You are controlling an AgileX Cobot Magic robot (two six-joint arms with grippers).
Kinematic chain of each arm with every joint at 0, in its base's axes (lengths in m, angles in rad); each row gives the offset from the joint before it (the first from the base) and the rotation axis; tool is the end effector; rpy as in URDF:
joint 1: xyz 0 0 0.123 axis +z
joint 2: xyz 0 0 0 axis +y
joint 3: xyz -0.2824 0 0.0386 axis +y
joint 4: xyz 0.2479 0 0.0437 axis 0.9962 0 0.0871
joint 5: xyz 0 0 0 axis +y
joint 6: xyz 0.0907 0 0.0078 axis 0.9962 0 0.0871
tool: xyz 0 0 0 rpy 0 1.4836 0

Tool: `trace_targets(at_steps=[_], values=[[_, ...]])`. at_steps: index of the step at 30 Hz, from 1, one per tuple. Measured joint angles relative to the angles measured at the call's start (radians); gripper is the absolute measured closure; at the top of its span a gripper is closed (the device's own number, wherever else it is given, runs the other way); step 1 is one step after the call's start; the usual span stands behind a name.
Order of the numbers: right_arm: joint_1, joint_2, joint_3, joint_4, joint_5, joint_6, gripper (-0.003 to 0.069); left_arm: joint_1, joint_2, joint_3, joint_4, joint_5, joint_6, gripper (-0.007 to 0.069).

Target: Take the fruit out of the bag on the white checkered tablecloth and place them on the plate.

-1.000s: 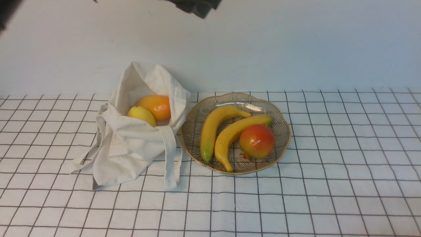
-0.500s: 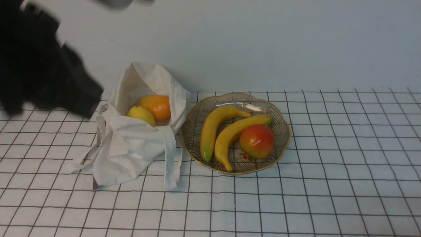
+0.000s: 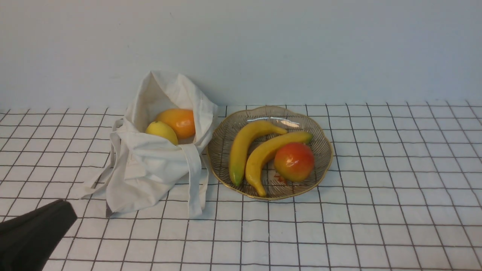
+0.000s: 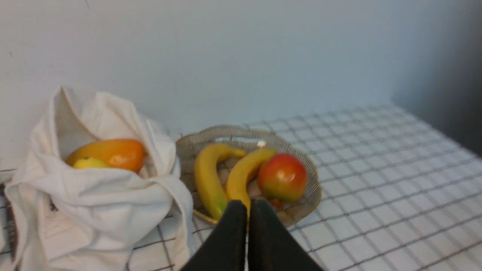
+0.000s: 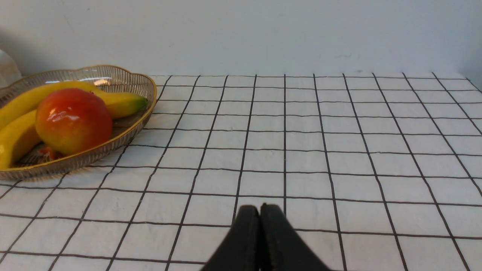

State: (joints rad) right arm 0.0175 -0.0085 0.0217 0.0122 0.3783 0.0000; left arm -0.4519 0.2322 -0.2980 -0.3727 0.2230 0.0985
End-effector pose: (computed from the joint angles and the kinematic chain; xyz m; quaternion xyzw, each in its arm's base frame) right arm 0.0525 0.0013 0.1722 -0.0038 0.8061 0.0103 0.5917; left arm 0.0590 -0.0368 0.2803 0.0950 0.7200 -0.2686 0.6328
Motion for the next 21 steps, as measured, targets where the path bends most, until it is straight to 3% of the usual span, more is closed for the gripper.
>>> trace_targets(at_steps=[15,21], values=[[0.000,0.000,0.000,0.000,0.000,0.000,0.0675,0.000,-0.052,0.074,-0.028,0.060,-0.007,0.0632],[0.000,0.000,0.000,0.000,0.000,0.000,0.0675,0.000,-0.052,0.097,0.067,0.062,0.023,0.0632]])
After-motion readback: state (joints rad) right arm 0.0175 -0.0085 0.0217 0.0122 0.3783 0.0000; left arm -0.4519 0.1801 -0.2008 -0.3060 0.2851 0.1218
